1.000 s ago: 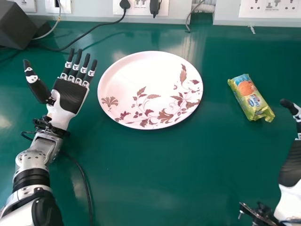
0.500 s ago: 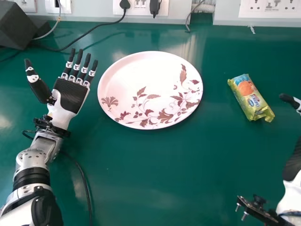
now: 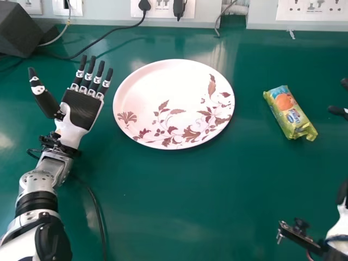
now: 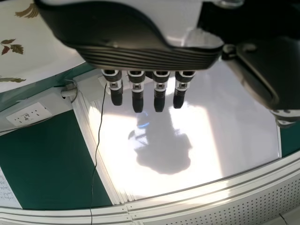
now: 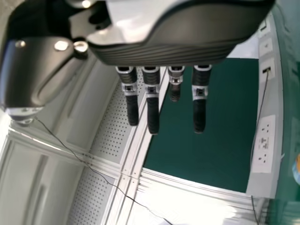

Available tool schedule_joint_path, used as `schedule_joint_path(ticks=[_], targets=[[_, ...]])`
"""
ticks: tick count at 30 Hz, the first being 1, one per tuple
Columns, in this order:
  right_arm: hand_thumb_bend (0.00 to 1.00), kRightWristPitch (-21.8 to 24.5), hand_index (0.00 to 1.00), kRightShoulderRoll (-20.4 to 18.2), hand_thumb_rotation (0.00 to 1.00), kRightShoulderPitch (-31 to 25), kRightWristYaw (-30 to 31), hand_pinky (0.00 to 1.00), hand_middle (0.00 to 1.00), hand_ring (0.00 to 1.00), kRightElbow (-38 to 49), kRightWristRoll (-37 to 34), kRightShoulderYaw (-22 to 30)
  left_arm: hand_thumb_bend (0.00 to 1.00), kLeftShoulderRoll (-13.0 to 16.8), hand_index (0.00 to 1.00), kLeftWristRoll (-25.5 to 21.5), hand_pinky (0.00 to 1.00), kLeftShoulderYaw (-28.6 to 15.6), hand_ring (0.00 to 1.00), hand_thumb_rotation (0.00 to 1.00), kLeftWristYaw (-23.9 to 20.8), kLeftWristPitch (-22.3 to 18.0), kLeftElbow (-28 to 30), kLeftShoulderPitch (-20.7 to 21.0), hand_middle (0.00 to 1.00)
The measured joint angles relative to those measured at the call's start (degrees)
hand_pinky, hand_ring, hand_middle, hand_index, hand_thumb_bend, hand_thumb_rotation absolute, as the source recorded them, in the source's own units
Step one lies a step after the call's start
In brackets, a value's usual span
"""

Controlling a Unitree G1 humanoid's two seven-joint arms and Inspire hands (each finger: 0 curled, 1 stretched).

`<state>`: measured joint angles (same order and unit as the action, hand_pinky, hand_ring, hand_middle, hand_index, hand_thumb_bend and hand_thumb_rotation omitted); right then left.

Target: Pick up biscuit and place it in the plate

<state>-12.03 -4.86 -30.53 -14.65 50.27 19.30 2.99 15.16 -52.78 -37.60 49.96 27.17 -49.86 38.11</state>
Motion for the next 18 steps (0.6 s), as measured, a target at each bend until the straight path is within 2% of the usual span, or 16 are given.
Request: schedule_joint_path(ticks=[11,18], targets=[[1.00,4.7,0.81,-0.1,0.74,2.2,-0.1,0.61,0.74,0.68,2.4,7.2,0.8,1.00,0.1,1.00,0.3,0.91,0.0,0.93,0.88,-0.1,-0.4,-0.4,0.5,0.98],[1.00,7.5,0.81,-0.2,0.73,3.1,1.0,0.61,0.74,0.68,2.8,12.1,1.3,1.00,0.1,1.00,0.4,0.91,0.0,0.96,0.87,0.1,-0.4,-0.9,0.8,1.00]])
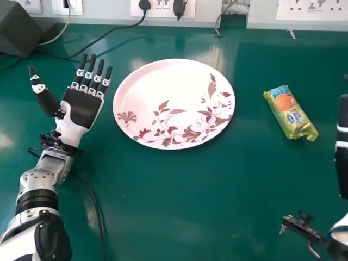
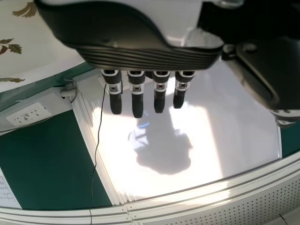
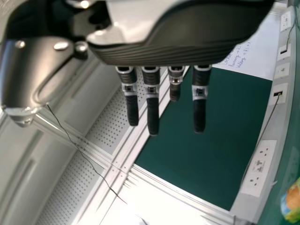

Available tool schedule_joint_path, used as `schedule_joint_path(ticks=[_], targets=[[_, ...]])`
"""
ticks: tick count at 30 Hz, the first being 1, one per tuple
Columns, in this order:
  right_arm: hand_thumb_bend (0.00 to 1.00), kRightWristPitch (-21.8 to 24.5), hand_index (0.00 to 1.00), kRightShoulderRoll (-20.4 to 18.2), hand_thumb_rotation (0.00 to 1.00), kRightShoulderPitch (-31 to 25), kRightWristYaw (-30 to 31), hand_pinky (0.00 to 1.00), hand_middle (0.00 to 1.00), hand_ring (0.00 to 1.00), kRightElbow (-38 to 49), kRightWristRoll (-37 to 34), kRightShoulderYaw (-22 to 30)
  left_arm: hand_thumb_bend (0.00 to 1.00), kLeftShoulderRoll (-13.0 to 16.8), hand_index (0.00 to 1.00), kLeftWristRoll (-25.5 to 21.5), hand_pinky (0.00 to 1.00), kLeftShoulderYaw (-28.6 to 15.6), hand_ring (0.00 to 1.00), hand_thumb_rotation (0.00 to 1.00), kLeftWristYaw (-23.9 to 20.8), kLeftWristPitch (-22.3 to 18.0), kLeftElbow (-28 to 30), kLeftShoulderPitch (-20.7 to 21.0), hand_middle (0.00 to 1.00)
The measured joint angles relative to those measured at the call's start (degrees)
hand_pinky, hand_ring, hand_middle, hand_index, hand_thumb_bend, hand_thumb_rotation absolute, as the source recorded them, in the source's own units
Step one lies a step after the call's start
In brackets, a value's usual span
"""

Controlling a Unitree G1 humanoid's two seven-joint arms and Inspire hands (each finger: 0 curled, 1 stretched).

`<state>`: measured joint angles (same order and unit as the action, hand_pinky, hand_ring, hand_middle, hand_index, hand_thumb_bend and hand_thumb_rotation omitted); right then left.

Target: Pick up biscuit and place it in the plate

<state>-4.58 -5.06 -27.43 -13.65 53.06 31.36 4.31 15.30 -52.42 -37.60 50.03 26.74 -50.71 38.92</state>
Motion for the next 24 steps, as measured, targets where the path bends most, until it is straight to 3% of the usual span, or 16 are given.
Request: schedule_joint_path(ticks=[5,16,24], targets=[[1.00,1.5,0.81,-0.2,0.73,1.2,1.0,0.62,0.74,0.68,0.3,3.1,-0.2,1.00,0.3,1.00,0.1,0.92,0.0,0.98,0.82,0.3,-0.1,-1.1,0.5,1.00],[1.00,8.6,0.81,-0.2,0.74,2.0,5.0,0.62,0.75,0.69,4.1,15.3,-1.1,1.00,0.3,1.00,0.1,0.76,0.0,0.98,0.79,0.4,-0.2,-1.3,0.6,1.00],[1.00,14.2,0.81,0.4,0.74,3.6,10.1,0.61,0.75,0.68,5.7,25.2,-2.4,1.00,0.4,1.00,0.1,0.83,0.0,0.96,0.76,0.2,-0.8,-1.3,0.6,1.00]])
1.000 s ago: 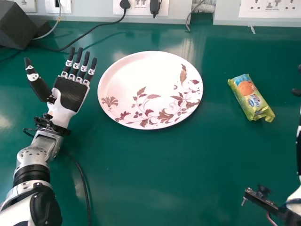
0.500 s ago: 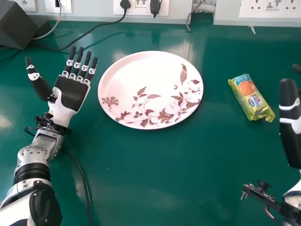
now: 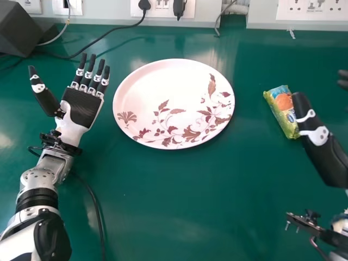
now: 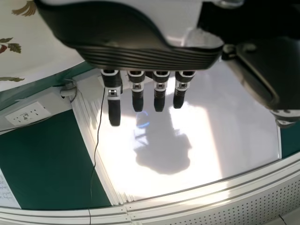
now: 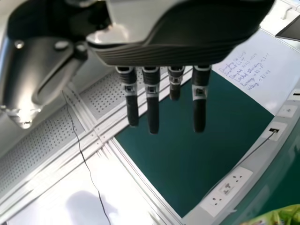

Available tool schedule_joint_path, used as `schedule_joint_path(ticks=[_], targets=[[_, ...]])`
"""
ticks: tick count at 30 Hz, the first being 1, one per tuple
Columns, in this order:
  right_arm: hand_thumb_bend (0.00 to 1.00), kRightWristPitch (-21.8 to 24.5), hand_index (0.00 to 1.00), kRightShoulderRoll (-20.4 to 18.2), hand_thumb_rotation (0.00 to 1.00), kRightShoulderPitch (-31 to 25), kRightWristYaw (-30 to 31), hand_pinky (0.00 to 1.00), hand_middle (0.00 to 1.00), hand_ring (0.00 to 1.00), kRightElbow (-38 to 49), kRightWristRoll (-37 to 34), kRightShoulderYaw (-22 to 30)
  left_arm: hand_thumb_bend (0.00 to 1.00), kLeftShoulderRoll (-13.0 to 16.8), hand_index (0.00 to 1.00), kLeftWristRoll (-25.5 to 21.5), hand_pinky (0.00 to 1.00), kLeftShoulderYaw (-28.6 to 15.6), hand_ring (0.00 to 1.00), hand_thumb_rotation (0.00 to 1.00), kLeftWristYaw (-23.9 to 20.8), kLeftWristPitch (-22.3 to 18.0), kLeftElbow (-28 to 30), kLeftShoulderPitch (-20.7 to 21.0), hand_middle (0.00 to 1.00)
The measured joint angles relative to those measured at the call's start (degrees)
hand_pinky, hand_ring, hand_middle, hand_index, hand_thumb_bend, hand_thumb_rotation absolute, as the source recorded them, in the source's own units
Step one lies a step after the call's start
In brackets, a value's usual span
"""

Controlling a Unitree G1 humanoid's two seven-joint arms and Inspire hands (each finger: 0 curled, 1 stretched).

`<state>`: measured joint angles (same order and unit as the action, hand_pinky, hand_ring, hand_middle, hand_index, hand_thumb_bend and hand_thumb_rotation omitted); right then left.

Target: Pick up biscuit and place it in the plate

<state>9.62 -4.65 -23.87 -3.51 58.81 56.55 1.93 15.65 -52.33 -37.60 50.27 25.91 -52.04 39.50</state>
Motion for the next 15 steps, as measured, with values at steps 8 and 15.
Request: schedule_joint_path(ticks=[8,15], targets=[[1.00,2.9,0.81,1.1,0.73,3.7,3.4,0.62,0.75,0.68,-0.6,7.1,1.8,1.00,0.0,1.00,0.0,0.72,0.0,0.84,0.79,0.1,0.1,0.0,0.0,0.92],[1.00,3.2,0.82,1.3,0.73,5.8,6.0,0.62,0.76,0.69,-1.4,10.7,3.1,1.00,0.0,1.00,0.0,0.99,0.0,0.98,0.86,0.6,0.0,0.0,0.0,1.00]])
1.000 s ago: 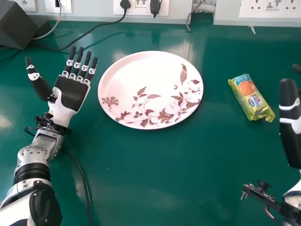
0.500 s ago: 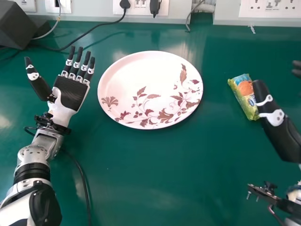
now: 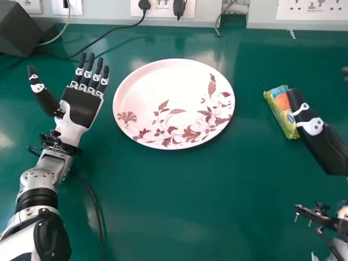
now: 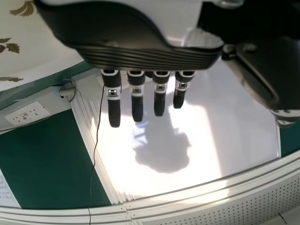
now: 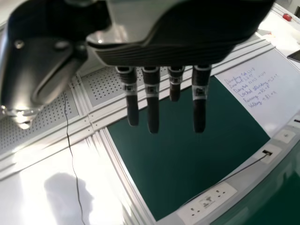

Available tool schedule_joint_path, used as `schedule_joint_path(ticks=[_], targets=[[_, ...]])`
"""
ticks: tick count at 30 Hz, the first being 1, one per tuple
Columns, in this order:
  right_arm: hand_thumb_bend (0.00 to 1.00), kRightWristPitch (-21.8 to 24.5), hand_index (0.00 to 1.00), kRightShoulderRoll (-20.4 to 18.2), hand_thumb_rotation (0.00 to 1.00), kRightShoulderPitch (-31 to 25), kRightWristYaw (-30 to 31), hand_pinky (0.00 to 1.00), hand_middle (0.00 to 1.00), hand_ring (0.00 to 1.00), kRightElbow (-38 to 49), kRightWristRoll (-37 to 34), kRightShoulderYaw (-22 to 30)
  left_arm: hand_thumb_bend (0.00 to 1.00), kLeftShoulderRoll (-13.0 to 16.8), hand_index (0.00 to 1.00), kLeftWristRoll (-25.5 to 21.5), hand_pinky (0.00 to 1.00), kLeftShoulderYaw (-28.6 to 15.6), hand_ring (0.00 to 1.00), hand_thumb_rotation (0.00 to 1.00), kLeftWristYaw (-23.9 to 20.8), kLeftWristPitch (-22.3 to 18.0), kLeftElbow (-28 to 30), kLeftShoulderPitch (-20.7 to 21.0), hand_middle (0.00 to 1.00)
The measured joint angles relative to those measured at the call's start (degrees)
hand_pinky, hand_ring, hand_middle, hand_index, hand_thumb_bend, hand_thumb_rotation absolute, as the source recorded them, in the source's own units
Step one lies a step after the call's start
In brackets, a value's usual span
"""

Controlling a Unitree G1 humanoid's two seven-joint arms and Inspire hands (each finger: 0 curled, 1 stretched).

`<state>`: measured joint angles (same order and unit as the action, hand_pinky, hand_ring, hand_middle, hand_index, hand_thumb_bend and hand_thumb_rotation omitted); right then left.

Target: Pick up biscuit and place it in the plate

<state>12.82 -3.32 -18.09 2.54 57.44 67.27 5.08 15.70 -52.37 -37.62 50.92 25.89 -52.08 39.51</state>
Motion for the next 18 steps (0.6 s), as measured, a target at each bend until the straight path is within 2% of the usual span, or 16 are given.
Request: schedule_joint_path(ticks=[11,18], targets=[[1.00,0.9,0.83,0.4,0.74,5.2,8.1,0.62,0.76,0.69,-0.2,9.7,1.1,1.00,0.0,1.00,0.0,1.00,0.0,1.00,0.86,0.0,0.1,0.0,0.0,1.00],[1.00,1.8,0.89,0.3,0.76,8.6,12.6,0.65,0.86,0.75,-0.4,11.9,1.4,1.00,0.0,1.00,0.0,1.00,0.0,1.00,0.83,0.0,0.2,0.1,0.0,1.00]])
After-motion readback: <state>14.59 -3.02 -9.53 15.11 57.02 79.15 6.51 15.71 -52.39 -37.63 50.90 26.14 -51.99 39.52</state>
